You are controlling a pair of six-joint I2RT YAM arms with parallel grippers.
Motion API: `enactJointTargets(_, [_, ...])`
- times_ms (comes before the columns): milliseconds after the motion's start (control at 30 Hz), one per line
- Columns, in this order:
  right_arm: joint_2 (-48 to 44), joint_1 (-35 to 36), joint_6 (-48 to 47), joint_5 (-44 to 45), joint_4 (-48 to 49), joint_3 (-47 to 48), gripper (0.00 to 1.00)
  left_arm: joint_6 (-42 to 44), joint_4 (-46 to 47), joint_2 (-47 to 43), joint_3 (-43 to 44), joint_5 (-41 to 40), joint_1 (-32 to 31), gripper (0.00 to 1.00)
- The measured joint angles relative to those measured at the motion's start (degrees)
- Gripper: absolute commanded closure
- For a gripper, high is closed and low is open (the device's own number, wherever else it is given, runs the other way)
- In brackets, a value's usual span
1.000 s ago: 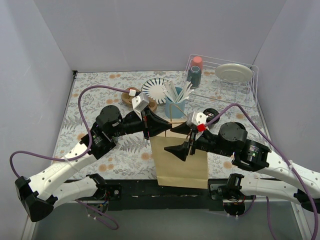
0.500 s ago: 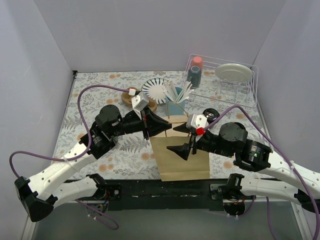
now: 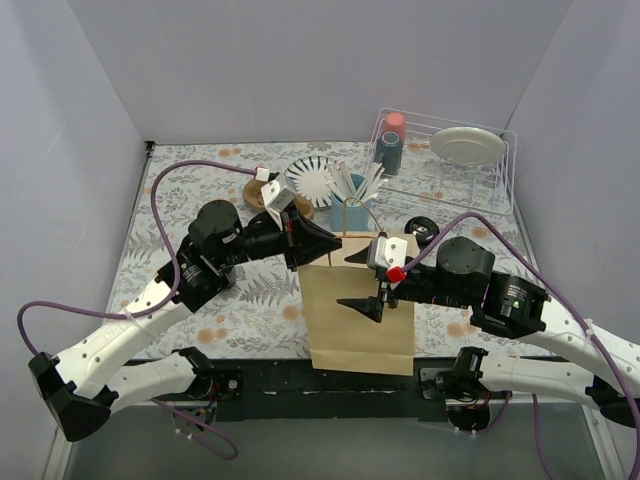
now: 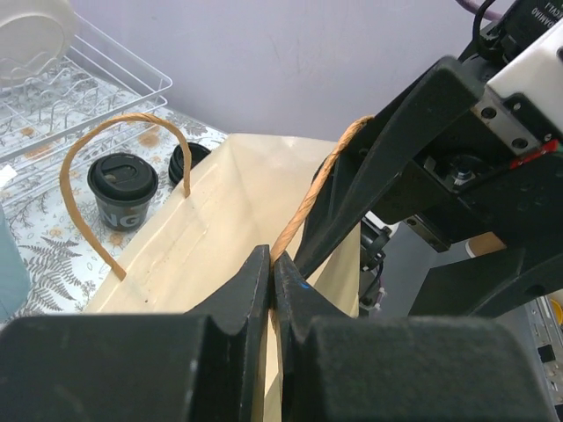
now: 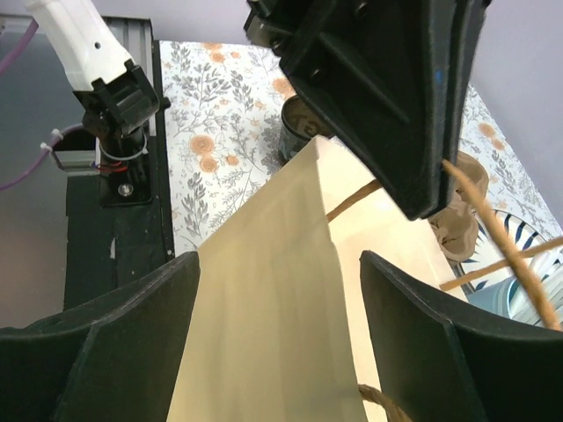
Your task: Pack the takeout coffee
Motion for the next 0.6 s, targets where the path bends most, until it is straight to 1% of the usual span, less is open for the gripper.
enactJointTargets(333, [4.5, -0.2, -2.4, -3.9, -4.2, 3.5, 0.19, 0.0, -0.9, 2.0, 3.1, 0.6, 0.4, 1.0])
enactJointTargets(467, [6.0, -0.3, -2.3, -3.6, -5.6, 3.6, 0.2, 0.0, -0.8, 2.3, 3.4, 1.2, 0.4, 1.0])
enactJointTargets(600, [6.4, -0.3, -2.3, -1.0, -6.4, 3.6, 0.19, -0.3, -0.7, 2.2, 4.5, 2.1, 0.4, 1.0])
